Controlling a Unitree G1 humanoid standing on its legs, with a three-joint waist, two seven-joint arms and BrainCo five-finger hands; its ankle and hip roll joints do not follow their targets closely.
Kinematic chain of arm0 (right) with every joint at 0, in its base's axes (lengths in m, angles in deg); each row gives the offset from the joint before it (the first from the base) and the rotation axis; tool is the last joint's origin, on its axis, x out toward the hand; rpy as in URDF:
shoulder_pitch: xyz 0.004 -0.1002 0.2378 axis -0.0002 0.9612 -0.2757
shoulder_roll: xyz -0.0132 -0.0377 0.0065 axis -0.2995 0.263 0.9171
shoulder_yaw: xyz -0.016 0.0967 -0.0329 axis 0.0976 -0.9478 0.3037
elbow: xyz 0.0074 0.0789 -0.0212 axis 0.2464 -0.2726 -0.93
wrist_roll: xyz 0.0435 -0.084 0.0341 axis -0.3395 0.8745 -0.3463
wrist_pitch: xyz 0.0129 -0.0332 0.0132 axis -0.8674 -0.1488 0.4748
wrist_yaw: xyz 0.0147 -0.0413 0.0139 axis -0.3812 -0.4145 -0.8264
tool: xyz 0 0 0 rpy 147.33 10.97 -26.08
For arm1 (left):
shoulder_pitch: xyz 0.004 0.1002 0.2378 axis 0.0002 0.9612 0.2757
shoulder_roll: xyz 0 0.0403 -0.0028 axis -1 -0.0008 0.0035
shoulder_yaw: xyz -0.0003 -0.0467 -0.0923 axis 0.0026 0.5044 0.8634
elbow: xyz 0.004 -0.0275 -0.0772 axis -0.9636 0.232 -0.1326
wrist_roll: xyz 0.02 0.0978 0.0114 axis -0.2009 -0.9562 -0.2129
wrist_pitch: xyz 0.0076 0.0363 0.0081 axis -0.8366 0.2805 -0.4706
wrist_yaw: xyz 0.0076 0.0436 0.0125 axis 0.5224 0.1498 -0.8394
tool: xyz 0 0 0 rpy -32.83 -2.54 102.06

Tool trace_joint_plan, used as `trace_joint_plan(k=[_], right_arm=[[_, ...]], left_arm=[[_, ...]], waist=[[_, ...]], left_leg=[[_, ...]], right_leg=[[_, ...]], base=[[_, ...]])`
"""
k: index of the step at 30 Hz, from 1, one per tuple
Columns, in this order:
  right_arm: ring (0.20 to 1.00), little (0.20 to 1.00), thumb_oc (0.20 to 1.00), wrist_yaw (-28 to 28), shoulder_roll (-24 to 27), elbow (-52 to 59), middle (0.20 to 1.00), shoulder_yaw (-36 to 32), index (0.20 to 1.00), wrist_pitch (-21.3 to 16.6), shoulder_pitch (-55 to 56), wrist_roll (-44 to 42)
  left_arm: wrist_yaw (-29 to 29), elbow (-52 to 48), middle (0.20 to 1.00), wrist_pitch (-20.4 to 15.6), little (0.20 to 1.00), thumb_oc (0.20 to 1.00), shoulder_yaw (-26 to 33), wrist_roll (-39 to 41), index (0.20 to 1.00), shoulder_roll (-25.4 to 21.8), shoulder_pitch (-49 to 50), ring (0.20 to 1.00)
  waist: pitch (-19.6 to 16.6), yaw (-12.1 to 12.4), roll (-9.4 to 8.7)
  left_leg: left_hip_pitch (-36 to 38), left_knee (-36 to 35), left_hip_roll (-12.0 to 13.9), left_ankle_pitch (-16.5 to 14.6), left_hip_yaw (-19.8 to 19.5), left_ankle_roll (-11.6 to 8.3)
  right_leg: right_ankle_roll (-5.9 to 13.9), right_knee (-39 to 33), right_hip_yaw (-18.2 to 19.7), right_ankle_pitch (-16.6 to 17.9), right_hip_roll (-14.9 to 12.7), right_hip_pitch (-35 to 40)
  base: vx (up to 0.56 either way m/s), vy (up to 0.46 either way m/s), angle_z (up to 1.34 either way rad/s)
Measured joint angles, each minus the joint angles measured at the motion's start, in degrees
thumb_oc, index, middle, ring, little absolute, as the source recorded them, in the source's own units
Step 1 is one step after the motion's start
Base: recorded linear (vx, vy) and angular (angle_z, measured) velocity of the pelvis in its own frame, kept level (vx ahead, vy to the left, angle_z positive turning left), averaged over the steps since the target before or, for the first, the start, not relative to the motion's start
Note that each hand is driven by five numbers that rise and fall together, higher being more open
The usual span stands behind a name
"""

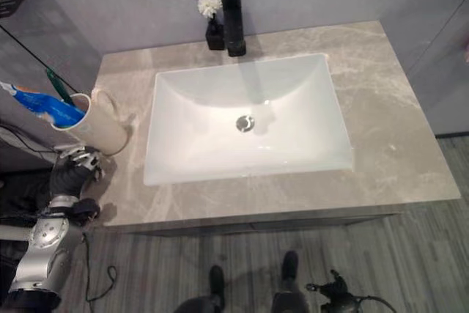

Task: Put brush and paste in cup on sink, flatten towel.

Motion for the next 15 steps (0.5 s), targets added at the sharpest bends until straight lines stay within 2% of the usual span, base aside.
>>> trace_joint_plan(k=[6,15], right_arm=[[1.000,1.000,1.000,0.0,0.0,0.2,1.000,0.0,1.000,0.0,-0.1,0.0],[1.000,1.000,1.000,0.0,-0.1,2.1,1.000,0.0,1.000,0.0,0.0,-1.2]], left_arm=[[-1.5,3.0,0.200,-1.4,0.200,0.200,-0.2,0.0,0.200,0.0,-4.7,0.200],[-3.8,5.4,0.200,-2.5,0.200,0.200,0.5,-2.2,0.200,-1.0,-10.3,0.200]], waist=[[0.5,-0.2,-0.96],[1.4,-2.2,-3.88]], left_leg=[[-0.8,0.0,0.4,0.2,0.5,-0.25],[-0.8,0.0,0.9,0.2,3.0,-0.38]], right_leg=[[-0.40,0.0,0.4,0.3,0.3,-1.0],[-1.00,0.0,3.1,0.9,1.4,-2.7]], base=[[-0.01,0.008,-0.04],[0.00,0.004,-0.16]])
